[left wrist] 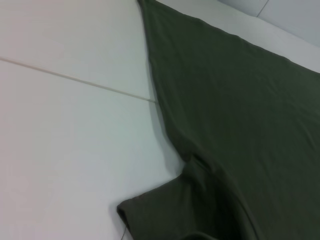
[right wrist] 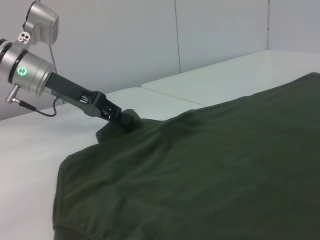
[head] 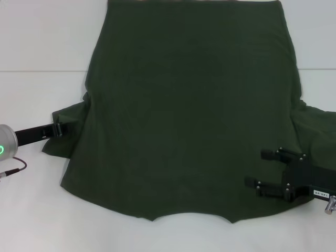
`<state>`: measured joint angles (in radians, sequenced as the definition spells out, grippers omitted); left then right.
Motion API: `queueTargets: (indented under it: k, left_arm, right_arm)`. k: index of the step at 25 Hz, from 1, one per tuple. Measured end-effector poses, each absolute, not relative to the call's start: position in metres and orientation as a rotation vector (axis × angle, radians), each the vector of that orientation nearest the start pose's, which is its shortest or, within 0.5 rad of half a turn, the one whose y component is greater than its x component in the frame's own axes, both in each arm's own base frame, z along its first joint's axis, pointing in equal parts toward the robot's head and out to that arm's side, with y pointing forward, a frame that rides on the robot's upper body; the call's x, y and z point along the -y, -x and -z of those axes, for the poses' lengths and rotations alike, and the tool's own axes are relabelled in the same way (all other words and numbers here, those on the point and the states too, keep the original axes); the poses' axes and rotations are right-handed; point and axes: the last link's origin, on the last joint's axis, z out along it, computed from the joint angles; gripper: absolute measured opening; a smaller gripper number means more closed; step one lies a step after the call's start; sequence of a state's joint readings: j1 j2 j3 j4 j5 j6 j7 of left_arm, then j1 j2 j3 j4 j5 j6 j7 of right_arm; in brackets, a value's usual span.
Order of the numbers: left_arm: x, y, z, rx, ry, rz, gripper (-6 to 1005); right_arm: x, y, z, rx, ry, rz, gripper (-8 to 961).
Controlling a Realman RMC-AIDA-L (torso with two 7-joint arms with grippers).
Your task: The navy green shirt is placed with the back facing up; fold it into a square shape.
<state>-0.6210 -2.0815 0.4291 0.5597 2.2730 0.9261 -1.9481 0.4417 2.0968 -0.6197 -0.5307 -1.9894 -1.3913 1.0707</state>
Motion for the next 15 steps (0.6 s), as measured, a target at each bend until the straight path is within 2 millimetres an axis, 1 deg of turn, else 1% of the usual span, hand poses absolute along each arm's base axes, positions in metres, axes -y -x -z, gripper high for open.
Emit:
queueTargets:
  k: [1, 12, 15]
  left_arm:
    - [-0.3884, 0.3382, -0.0164, 1.421, 1.924, 0.458, 187]
    - [-0.3891, 0.3392, -0.0180, 1.411, 1.920, 0.446, 1]
    - [-0.3908, 0.3394, -0.0228, 1.402, 1.910, 0.448, 1]
  right_arm:
    - [-0.3084, -0.3111, 0.0207, -0.537, 2.567, -0.577, 914]
    - [-0.3101, -0.3095, 0.0208, -0.530, 2.569, -0.579, 914]
    - [-0.3103, -0.3093, 0.0208, -0.529, 2.569, -0.579, 914]
